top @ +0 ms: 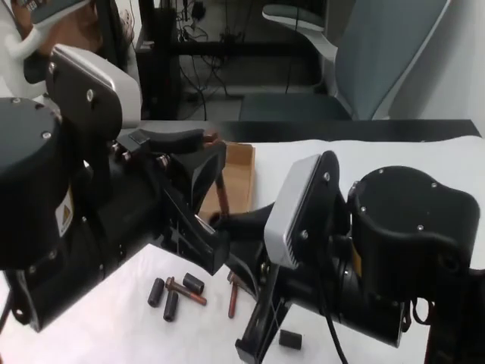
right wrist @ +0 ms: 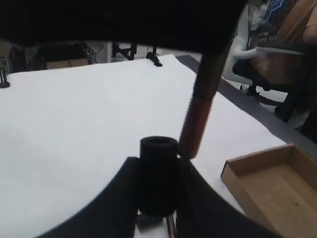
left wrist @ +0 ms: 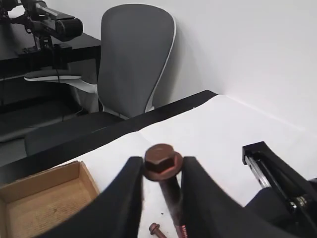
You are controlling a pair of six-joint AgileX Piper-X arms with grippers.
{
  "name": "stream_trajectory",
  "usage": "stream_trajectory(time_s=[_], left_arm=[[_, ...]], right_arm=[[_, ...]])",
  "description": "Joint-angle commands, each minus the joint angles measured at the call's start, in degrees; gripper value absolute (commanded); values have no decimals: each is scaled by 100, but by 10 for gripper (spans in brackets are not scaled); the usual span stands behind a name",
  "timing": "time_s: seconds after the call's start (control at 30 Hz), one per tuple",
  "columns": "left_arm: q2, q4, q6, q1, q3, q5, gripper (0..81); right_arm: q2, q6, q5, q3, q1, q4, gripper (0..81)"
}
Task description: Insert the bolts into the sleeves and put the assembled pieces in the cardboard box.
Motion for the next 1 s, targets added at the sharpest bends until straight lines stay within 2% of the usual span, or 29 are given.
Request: stream_trajectory(time_s=[0.0, 0.17, 0.5, 0.7, 0.97], left_arm=[[-46, -103, 47, -27, 4, -123, 18], [-46, -163, 47, -15, 4, -143, 18], [-46, -449, 47, 16, 4, -143, 18], [-46, -94, 47, 16, 4, -143, 18], [-46, 6, 42, 16, 4, -143, 18]], right_arm=[[-20, 157, 237, -16, 11, -160, 6], [-20, 809, 356, -16, 11, -165, 6], [-20, 809, 491, -16, 11, -108, 6], [-20, 766, 753, -16, 1, -108, 6], [-20, 766, 763, -16, 1, -108, 6]])
